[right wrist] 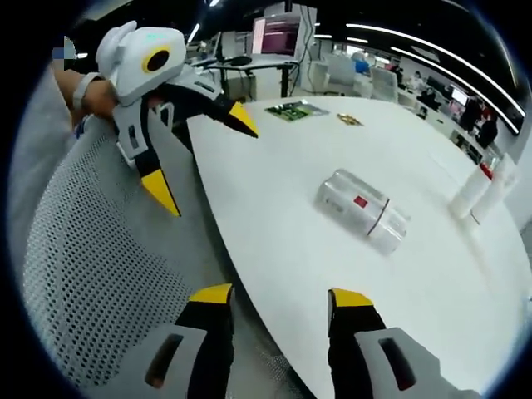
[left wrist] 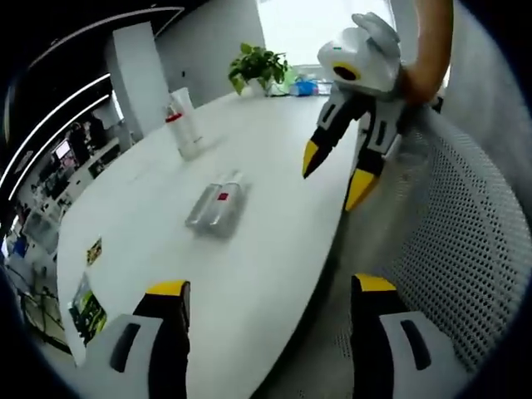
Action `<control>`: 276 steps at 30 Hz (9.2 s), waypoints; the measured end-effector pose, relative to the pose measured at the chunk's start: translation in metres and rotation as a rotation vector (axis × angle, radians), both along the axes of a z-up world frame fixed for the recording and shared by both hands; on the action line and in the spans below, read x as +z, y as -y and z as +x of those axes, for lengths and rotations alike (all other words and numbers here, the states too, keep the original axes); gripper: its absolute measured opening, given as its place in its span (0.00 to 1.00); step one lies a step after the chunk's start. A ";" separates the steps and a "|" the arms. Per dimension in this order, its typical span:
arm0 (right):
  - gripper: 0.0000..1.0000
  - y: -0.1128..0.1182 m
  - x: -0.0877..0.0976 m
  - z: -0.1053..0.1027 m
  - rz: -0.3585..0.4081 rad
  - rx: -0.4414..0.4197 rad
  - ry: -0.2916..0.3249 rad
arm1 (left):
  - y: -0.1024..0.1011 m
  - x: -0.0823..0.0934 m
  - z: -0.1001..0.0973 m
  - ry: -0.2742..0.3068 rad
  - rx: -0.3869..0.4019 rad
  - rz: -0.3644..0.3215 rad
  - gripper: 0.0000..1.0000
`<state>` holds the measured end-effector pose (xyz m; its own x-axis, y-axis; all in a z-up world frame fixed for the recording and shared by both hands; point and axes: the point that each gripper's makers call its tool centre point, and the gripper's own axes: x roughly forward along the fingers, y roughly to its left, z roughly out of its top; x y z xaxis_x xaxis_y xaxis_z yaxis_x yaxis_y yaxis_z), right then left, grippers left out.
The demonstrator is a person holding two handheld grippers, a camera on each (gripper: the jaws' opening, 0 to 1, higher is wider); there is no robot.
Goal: Arrange the skincare products in the storage area until every visible bottle or jar stands upright without overlapping.
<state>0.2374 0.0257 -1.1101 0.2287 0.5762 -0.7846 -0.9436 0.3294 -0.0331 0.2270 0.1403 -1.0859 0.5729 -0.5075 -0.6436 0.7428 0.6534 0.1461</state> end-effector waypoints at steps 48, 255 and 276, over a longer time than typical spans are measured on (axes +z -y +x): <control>0.46 -0.046 -0.013 0.095 -0.392 0.541 0.045 | -0.019 0.003 0.014 0.008 0.149 -0.020 0.83; 0.15 -0.125 0.108 0.060 0.470 -0.101 -0.088 | -0.044 0.000 0.015 -0.137 0.326 -0.101 0.25; 0.15 -0.062 0.111 0.156 0.426 -0.258 0.138 | -0.048 -0.009 0.009 -0.146 0.289 -0.002 0.17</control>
<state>0.3935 0.0875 -0.9996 0.4901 0.7495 -0.4451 -0.8263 0.5620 0.0366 0.2360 0.1885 -1.0954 0.5952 -0.3386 -0.7288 0.5397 0.8404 0.0502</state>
